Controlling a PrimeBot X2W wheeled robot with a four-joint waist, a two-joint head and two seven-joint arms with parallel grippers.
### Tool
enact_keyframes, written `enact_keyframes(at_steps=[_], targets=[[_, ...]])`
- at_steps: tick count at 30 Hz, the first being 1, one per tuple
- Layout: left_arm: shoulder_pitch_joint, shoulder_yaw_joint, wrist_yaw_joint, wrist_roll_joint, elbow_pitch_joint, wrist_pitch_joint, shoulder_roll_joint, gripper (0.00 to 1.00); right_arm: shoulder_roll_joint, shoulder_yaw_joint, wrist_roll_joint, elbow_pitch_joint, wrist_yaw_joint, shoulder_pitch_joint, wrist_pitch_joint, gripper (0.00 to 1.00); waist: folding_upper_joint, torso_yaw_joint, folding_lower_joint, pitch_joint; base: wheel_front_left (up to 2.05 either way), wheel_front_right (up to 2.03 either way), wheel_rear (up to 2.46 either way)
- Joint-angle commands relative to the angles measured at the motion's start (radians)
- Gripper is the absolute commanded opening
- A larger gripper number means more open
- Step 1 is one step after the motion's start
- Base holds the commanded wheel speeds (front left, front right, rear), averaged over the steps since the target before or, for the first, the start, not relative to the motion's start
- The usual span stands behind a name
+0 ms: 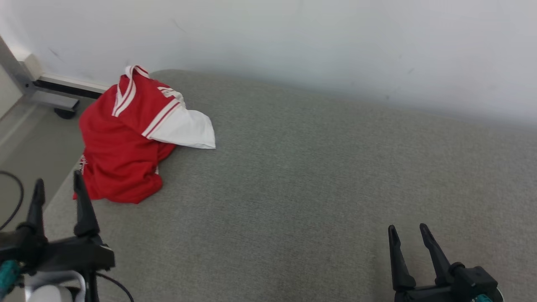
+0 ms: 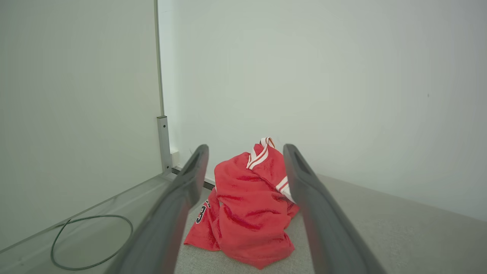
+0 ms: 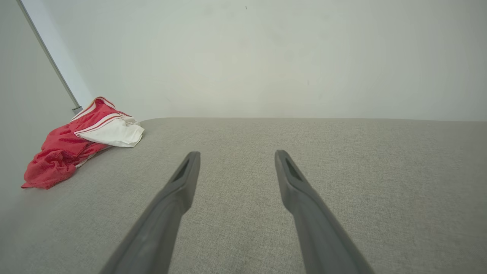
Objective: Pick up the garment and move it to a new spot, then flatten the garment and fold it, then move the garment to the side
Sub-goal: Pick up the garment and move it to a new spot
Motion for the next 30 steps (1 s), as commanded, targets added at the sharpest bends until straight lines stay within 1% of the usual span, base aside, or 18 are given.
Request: enact_keyframes(at_steps=[1, 4, 5, 8, 13, 18, 22, 24, 26, 27, 30], targets=[[-0.035, 0.015, -0.008, -0.013, 0.013, -0.004, 0.012, 1.00, 0.000, -0.003, -0.011, -0.005, -0.002, -0.018, -0.001, 1.00, 0.0000, -0.098, 0.0000, 0.084, 0.00, 0.00, 0.00], [-0.117, 0.057, -0.023, -0.049, 0.048, -0.004, 0.042, 1.00, 0.000, -0.012, -0.016, -0.012, -0.002, -0.039, -0.001, 1.00, 0.0000, -0.146, 0.0000, 0.119, 0.00, 0.00, 0.00], [-0.137, 0.064, -0.025, -0.049, 0.052, -0.003, 0.047, 1.00, -0.001, -0.016, -0.015, -0.015, -0.002, -0.045, -0.001, 1.00, 0.0000, -0.162, 0.0000, 0.130, 0.00, 0.00, 0.00], [-0.209, 0.096, -0.029, -0.093, 0.096, -0.004, 0.074, 1.00, 0.000, -0.031, -0.020, -0.027, -0.002, -0.067, -0.001, 1.00, 0.0000, -0.207, 0.0000, 0.164, 0.00, 0.00, 0.00], [-0.321, 0.096, -0.033, -0.131, 0.203, -0.004, 0.152, 1.00, 0.000, -0.051, -0.031, -0.055, -0.002, -0.105, -0.001, 1.00, 0.0000, -0.270, 0.0000, 0.225, 0.00, 0.00, 0.00], [-0.421, 0.076, -0.031, -0.183, 0.328, 0.003, 0.234, 1.00, 0.000, -0.069, -0.043, -0.089, -0.002, -0.131, -0.001, 1.00, 0.0000, -0.316, 0.0000, 0.273, 0.00, 0.00, 0.00], [-0.492, 0.078, -0.031, -0.229, 0.431, 0.041, 0.297, 1.00, 0.000, -0.066, -0.047, -0.114, -0.002, -0.146, -0.001, 1.00, 0.0000, -0.344, 0.0000, 0.303, 0.00, 0.00, 0.00], [-0.519, 0.084, -0.030, -0.231, 0.473, 0.064, 0.325, 1.00, 0.000, -0.065, -0.049, -0.123, -0.002, -0.152, -0.001, 1.00, 0.0000, -0.358, 0.0000, 0.316, 0.00, 0.00, 0.00], [-0.535, 0.087, -0.028, -0.236, 0.489, 0.073, 0.335, 1.00, 0.000, -0.065, -0.051, -0.129, -0.002, -0.157, -0.001, 1.00, 0.0000, -0.363, 0.0000, 0.320, 0.00, 0.00, 0.00], [-0.549, 0.092, -0.016, -0.243, 0.540, 0.113, 0.352, 1.00, 0.000, -0.065, -0.053, -0.137, -0.002, -0.159, -0.001, 1.00, 0.0000, -0.373, 0.0000, 0.329, 0.00, 0.00, 0.00], [-0.564, 0.091, 0.009, -0.244, 0.624, 0.198, 0.382, 1.00, 0.000, -0.064, -0.054, -0.145, -0.002, -0.160, -0.001, 1.00, 0.0000, -0.383, 0.0000, 0.339, 0.00, 0.00, 0.00]])
